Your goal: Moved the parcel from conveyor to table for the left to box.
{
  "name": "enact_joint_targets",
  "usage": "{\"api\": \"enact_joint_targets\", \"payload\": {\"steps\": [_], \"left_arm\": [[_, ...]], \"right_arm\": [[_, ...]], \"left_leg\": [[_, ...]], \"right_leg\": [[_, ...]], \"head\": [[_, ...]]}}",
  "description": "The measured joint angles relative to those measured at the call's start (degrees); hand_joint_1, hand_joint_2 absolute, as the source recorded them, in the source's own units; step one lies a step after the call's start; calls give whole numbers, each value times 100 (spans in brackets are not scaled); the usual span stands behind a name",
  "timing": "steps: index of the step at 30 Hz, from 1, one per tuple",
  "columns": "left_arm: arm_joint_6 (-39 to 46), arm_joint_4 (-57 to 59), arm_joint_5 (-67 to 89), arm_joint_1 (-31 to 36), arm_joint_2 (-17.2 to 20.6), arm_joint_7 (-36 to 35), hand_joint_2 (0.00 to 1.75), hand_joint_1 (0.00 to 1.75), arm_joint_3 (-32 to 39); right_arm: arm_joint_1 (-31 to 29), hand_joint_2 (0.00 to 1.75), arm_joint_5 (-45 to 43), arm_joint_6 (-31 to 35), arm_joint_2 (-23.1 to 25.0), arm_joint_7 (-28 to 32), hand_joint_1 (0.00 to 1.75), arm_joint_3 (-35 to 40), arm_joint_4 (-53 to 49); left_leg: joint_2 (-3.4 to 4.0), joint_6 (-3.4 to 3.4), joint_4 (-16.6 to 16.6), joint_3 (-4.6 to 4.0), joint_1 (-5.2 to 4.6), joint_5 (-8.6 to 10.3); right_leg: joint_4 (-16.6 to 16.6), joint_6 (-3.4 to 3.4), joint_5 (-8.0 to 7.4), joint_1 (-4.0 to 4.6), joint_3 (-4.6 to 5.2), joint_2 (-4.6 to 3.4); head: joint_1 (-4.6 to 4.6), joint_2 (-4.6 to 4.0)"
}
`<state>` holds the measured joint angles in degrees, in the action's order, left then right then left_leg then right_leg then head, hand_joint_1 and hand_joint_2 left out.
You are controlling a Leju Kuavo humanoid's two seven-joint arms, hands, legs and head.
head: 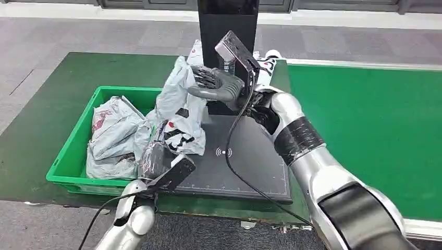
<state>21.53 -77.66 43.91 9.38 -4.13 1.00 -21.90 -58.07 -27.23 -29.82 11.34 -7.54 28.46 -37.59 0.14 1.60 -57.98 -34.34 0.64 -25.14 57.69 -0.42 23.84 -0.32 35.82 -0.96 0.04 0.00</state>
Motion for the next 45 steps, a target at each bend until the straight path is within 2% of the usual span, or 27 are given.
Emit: {"api": "enact_joint_targets", "payload": {"steps": [7, 17, 40, 45], "left_arm": [[-11, -28, 20, -1, 0, -13, 175, 0, 0], [-81, -74, 66, -11, 0, -15, 175, 0, 44], [-87, -133, 66, -26, 7, -15, 175, 0, 55], [-87, -184, 96, -76, 7, -66, 175, 0, 77]], "right_arm": [[-51, 0, -20, 79, 0, 4, 0, 247, -241], [-116, 0, 55, 709, -184, 114, 0, 415, -24], [-111, 0, 85, 761, -363, 140, 0, 465, 349], [-145, 0, 302, 1102, -409, 28, 0, 470, 588]], "left_leg": [[-9, -2, 0, -2, -3, 1], [-15, -4, -1, -2, -5, 3], [-16, -5, -2, -4, -6, 3], [-18, -5, -2, -4, -6, 3]], "right_leg": [[0, 1, 0, 0, 0, 4], [-1, 1, 0, 0, -2, 12], [-1, 2, 0, -1, 0, 13], [-1, 2, 0, -1, -1, 13]], "head": [[0, 2], [0, 0], [0, 2], [0, 0]]}}
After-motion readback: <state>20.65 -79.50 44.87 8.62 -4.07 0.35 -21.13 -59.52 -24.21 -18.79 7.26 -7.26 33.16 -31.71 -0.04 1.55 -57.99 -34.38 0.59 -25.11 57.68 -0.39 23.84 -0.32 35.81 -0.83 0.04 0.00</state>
